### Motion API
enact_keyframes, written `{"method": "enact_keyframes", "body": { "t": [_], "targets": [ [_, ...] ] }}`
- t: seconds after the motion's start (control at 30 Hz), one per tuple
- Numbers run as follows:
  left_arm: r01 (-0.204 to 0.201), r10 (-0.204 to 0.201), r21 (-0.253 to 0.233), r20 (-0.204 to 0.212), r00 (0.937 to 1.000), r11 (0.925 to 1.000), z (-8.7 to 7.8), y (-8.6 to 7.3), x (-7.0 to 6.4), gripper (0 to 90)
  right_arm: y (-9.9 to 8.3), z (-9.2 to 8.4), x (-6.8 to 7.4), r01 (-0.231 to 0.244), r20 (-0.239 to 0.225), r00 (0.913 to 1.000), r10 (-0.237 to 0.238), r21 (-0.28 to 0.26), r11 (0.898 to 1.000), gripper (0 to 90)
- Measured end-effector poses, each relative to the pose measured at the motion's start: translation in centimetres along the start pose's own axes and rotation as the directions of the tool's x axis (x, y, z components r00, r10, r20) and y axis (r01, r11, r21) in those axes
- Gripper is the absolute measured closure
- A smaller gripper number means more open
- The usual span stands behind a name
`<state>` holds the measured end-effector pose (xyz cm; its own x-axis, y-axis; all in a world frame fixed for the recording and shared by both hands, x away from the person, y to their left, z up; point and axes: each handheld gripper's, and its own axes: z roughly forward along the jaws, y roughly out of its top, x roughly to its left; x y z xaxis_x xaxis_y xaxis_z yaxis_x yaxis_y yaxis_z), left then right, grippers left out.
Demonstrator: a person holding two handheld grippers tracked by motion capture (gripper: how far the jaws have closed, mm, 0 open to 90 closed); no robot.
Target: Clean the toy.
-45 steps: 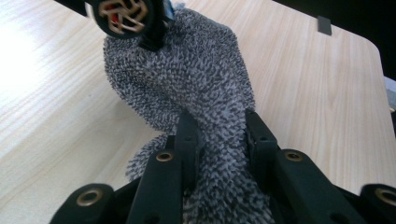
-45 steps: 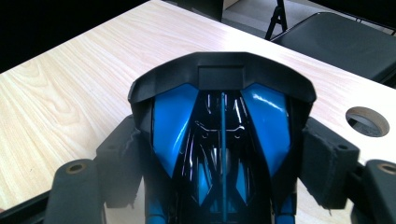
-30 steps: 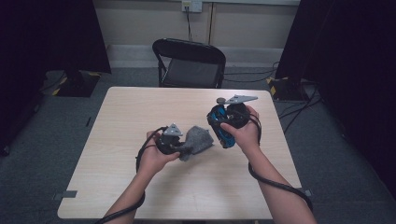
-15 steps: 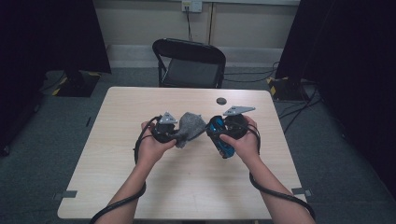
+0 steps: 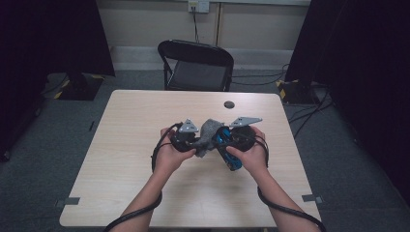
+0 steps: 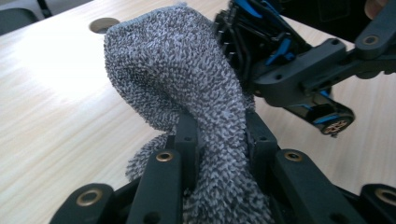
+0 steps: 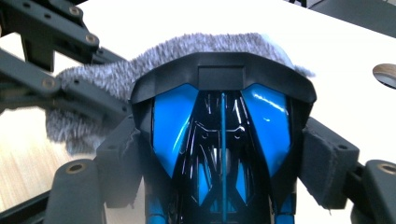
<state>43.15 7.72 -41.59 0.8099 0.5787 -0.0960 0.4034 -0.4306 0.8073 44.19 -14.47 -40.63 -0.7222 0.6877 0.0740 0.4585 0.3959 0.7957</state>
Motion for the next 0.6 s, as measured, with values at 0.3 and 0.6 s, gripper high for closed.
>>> {"method": "enact_keyframes", "body": {
  "t": [0.3, 0.6],
  "targets": [
    [0.003, -0.003, 0.006, 0.022, 0.9998, 1.0000, 0.5, -0.5, -0.6, 71.9, 0.3, 0.0, 0.1, 0.001, 0.006, 1.0000, -0.001, 0.004, 1.000, 25.6],
    [-0.001, 0.001, 0.010, 0.052, 0.9987, 1.0000, 1.3, -0.8, -1.3, 71.9, 0.8, 0.0, 0.1, -0.004, 0.008, 1.0000, 0.004, -0.008, 1.000, 25.6]
  ]
}}
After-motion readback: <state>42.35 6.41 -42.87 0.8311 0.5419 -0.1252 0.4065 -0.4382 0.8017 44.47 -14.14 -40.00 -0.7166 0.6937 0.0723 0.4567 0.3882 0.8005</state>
